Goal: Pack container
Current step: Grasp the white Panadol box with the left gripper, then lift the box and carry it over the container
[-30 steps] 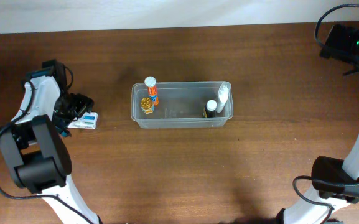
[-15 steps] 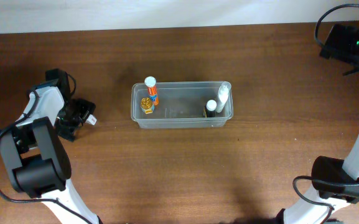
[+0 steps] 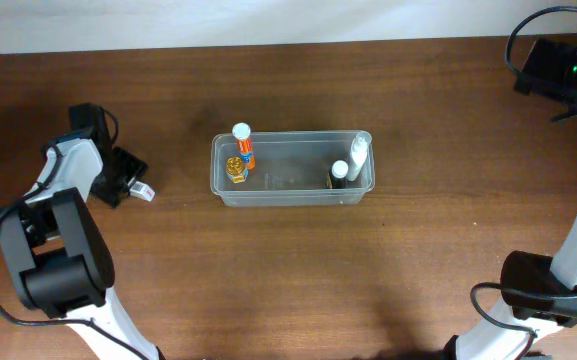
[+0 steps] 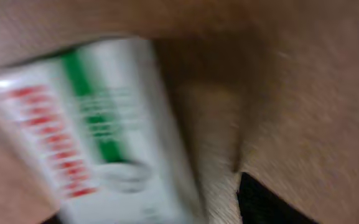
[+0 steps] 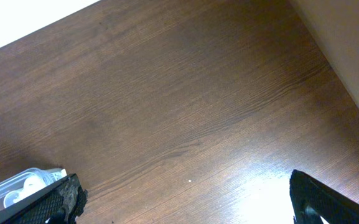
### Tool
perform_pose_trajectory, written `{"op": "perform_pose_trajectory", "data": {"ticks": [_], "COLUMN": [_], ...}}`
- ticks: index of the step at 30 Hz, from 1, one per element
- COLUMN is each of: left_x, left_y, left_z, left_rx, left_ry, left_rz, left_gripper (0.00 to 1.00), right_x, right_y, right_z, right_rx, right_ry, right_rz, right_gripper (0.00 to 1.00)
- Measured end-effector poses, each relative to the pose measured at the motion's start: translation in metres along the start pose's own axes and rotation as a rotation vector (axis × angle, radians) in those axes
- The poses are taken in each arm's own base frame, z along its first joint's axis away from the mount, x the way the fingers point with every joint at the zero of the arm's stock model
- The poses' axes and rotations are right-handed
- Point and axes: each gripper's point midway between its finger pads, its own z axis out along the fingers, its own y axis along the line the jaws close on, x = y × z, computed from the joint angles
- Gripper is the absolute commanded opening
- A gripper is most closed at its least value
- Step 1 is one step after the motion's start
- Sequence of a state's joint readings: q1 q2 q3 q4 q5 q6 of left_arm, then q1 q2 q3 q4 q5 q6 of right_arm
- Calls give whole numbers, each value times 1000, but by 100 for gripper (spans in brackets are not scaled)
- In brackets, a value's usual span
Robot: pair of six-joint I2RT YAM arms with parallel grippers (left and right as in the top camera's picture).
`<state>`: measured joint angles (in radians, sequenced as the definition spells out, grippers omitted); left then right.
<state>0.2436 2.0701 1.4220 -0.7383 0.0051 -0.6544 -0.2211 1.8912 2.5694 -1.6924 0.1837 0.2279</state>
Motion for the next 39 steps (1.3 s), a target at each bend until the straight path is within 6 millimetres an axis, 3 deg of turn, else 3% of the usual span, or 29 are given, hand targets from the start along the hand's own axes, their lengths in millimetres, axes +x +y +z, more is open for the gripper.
{"op": "perform_pose_trajectory", "data": {"ticks": [6,13,17,23,28,33,39], "left_x": [-4,3,0,-15,-14,10,59], "left_y": [-20,-28,-39,-56,-67,-83,-117], "left_z": [-9,-18,-35,-84,-127,-168,-225], "left_rx": [85,120,151,187,240,322,437], "left_ry": [16,72,94,83,91,127,75], "left_rz": [84,121,152,225,346,538,838], "left_gripper": [33,29,25,25,25,25,25], "right_x": [0,0,0,0,0,0,0], "right_y": [0,0,0,0,0,0,0], "right_z": [0,0,0,0,0,0,0], "right_rx": [0,0,0,0,0,0,0], "right_ry": [0,0,0,0,0,0,0], "right_rz": [0,0,-1,-1,0,0,0], "right_gripper": [98,98,98,98,98,98,98]}}
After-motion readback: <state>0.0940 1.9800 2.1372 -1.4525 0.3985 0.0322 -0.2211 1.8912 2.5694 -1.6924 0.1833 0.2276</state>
